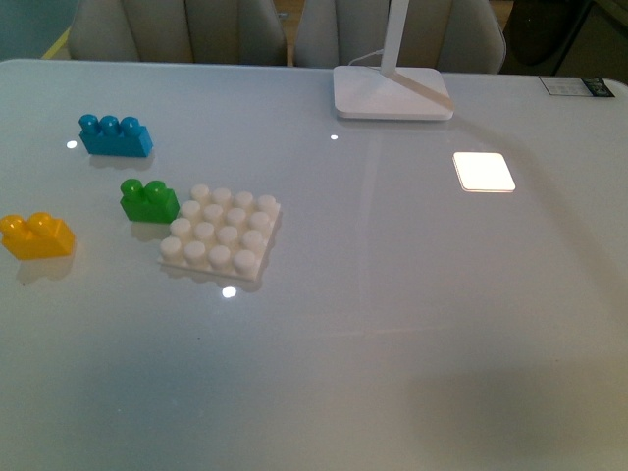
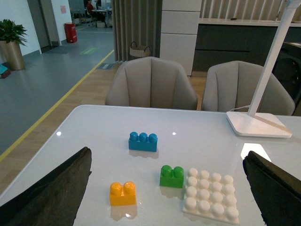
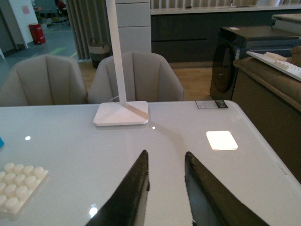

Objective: Insert yellow block into base center

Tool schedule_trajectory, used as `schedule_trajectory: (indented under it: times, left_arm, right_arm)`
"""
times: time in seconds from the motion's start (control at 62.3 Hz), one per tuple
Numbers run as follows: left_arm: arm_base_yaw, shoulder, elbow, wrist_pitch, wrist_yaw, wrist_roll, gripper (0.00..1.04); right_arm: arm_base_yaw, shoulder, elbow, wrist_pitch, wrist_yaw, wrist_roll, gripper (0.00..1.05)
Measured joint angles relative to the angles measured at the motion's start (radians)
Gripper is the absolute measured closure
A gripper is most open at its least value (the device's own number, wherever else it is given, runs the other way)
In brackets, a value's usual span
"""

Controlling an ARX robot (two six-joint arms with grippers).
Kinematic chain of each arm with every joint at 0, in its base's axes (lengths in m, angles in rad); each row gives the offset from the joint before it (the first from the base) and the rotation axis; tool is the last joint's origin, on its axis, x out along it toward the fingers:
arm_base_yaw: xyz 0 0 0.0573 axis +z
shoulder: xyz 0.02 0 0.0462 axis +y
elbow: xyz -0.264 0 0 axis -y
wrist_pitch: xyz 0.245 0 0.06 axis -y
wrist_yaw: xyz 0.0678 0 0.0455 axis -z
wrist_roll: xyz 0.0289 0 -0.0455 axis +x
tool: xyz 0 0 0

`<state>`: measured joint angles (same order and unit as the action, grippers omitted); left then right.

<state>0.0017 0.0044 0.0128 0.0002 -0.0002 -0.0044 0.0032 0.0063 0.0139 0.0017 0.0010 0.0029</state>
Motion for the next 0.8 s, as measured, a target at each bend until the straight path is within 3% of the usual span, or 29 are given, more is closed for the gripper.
schedule_trajectory:
  times: [0.369,0.562,0.61,0.675,0.803]
  left_arm:
    - [0.000,0.000,0.000,0.000,0.000,0.000,0.07]
    - [0.000,0.000,0.000,0.000,0.000,0.000,0.07]
    - [0.014,0.099,0.074,-0.185,0.105,-0.078,0.07]
    - [0.006,0.274,0.159,-0.334,0.142,-0.174,0.07]
    - [-0.024,0.525,0.200,-0.259,0.125,-0.284,0.07]
  right_arm:
    - [0.000,0.000,0.000,0.000,0.000,0.000,0.08]
    - [0.000,0.000,0.000,0.000,0.000,0.000,0.09]
    - [0.000,0.000,0.000,0.000,0.002,0.000,0.09]
    - [0.000,0.000,0.000,0.000,-0.001,0.000,0.09]
    - [0.000,0.000,0.000,0.000,0.000,0.000,0.09]
